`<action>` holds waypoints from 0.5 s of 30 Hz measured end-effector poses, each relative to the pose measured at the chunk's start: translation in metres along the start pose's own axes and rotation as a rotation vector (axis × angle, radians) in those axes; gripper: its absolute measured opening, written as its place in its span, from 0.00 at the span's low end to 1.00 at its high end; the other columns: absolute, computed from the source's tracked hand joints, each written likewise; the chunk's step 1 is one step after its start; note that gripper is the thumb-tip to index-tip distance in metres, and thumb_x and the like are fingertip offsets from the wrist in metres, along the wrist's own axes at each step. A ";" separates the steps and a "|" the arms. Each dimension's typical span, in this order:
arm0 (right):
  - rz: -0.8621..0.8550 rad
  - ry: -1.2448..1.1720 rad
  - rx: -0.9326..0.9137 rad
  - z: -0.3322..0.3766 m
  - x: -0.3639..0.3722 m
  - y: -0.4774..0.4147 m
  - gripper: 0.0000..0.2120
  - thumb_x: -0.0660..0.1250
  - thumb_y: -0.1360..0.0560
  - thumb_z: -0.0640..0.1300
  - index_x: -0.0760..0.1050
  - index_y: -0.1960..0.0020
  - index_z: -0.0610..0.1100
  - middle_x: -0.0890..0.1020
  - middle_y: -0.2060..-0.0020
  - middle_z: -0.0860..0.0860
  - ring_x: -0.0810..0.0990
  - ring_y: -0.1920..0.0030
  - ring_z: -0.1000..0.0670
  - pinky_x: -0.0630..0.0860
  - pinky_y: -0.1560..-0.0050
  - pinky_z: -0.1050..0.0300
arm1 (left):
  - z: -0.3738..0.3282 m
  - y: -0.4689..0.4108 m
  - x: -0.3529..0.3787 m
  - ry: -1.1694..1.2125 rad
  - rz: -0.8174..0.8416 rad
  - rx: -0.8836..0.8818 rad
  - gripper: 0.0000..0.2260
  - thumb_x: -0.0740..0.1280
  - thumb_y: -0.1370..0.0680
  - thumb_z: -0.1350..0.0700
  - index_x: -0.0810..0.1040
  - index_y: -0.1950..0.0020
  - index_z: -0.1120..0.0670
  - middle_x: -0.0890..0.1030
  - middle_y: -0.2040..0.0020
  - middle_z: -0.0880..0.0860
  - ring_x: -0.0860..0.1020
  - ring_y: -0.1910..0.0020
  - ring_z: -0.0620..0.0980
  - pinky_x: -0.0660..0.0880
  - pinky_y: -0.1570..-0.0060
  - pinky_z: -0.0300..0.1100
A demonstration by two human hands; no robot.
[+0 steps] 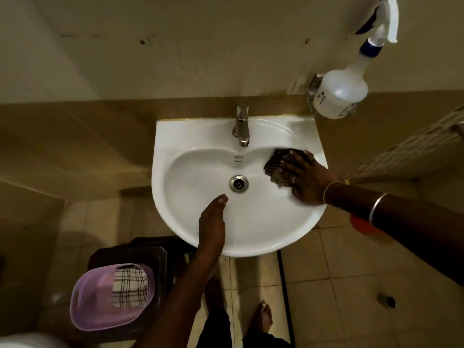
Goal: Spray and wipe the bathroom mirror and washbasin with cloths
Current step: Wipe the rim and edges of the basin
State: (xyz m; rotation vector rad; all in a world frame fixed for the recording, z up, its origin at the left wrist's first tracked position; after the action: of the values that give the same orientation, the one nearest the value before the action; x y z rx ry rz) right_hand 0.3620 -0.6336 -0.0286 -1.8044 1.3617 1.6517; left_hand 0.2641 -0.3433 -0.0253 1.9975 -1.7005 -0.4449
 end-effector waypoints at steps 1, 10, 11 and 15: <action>0.001 -0.049 0.014 0.007 0.001 0.000 0.34 0.50 0.24 0.57 0.68 0.22 0.47 0.70 0.24 0.42 0.60 0.21 0.32 0.53 0.22 0.31 | -0.002 0.001 -0.001 -0.004 -0.001 0.002 0.20 0.65 0.33 0.35 0.85 0.46 0.41 0.84 0.36 0.46 0.78 0.32 0.46 0.68 0.24 0.53; 0.123 -0.613 0.379 0.133 0.021 -0.054 0.37 0.48 0.21 0.60 0.41 0.16 0.49 0.43 0.17 0.41 0.38 0.20 0.28 0.40 0.22 0.30 | -0.020 -0.002 -0.040 -0.018 -0.084 0.112 0.14 0.63 0.15 0.51 0.82 0.33 0.49 0.81 0.34 0.44 0.77 0.32 0.44 0.69 0.24 0.51; 0.125 -0.685 0.405 0.147 0.020 -0.070 0.37 0.50 0.19 0.60 0.38 0.16 0.51 0.40 0.17 0.42 0.36 0.20 0.29 0.38 0.22 0.32 | -0.023 -0.002 -0.046 -0.016 -0.105 0.124 0.14 0.63 0.15 0.52 0.82 0.32 0.50 0.82 0.34 0.44 0.77 0.32 0.44 0.69 0.25 0.50; 0.119 -0.880 0.404 0.195 -0.003 -0.123 0.37 0.45 0.18 0.65 0.32 0.18 0.53 0.34 0.19 0.43 0.31 0.21 0.31 0.37 0.23 0.28 | -0.039 0.000 -0.065 -0.053 -0.162 0.204 0.13 0.63 0.15 0.51 0.82 0.33 0.50 0.82 0.35 0.45 0.77 0.33 0.43 0.72 0.27 0.46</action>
State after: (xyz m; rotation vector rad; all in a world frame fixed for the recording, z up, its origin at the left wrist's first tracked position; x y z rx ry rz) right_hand 0.3492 -0.4218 -0.1196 -0.6314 1.2417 1.7330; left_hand 0.2739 -0.2741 0.0032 2.3005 -1.6806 -0.3961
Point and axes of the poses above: each hand's wrist, its own y-axis away from the middle knuckle, its own x-axis out of the palm, z = x × y, the point moved 7 cm from there along -y, towards the middle knuckle
